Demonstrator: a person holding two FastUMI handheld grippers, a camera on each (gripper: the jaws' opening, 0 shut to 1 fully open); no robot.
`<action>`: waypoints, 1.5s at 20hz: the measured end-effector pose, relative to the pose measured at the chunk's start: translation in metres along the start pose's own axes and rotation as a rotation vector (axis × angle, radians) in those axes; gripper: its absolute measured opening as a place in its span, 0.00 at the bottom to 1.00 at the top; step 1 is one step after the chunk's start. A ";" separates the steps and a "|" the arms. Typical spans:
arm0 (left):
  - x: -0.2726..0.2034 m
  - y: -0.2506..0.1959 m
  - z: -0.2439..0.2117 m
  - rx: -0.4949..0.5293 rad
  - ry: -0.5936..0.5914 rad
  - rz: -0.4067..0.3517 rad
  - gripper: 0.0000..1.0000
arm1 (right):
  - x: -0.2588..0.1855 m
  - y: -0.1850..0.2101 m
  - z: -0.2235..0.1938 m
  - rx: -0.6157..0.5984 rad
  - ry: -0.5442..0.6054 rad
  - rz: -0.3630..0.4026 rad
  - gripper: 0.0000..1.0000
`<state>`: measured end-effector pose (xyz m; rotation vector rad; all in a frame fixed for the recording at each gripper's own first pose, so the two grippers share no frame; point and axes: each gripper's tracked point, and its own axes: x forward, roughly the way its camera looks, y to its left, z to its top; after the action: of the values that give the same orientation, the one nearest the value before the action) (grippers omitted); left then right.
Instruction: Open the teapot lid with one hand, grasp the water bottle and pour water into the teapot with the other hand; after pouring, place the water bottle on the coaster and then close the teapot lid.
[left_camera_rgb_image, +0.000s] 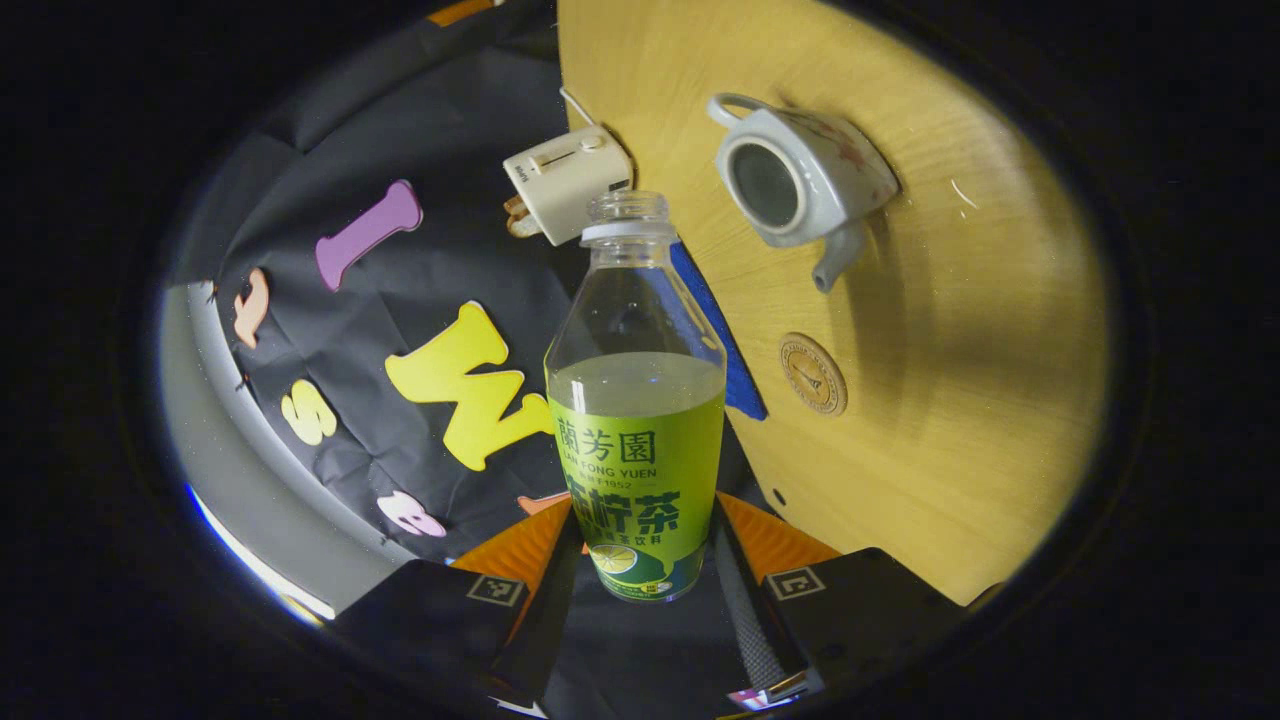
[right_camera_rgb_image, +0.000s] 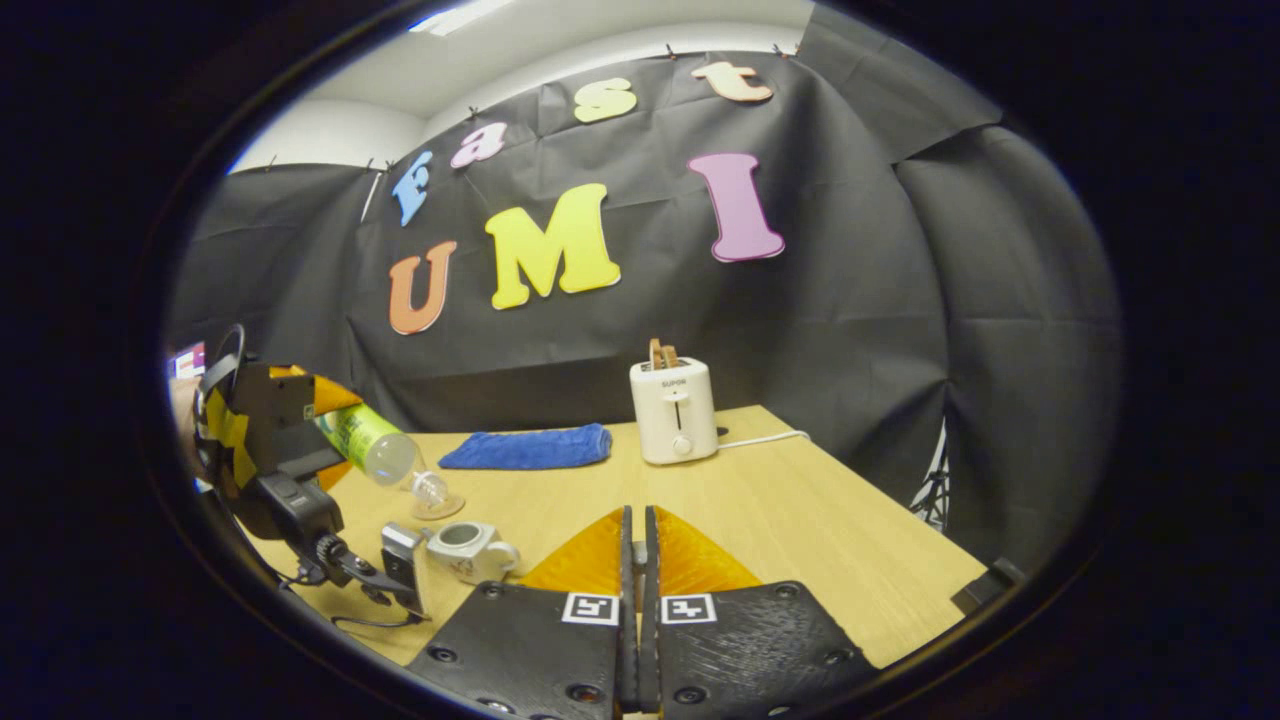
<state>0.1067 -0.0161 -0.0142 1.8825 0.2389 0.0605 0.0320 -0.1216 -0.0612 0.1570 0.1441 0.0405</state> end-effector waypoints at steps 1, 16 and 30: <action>0.001 -0.007 0.002 -0.063 -0.003 -0.013 0.72 | -0.001 -0.002 0.004 0.002 -0.005 -0.005 0.00; -0.022 -0.076 -0.048 -1.519 0.004 -0.264 0.73 | -0.014 0.039 0.019 -0.051 -0.007 -0.001 0.01; 0.046 -0.024 -0.064 -1.896 -0.170 -0.155 0.74 | -0.007 0.072 0.002 -0.069 0.024 0.021 0.01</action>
<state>0.1384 0.0594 -0.0198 -0.0223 0.0982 0.0017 0.0229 -0.0510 -0.0471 0.0889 0.1648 0.0679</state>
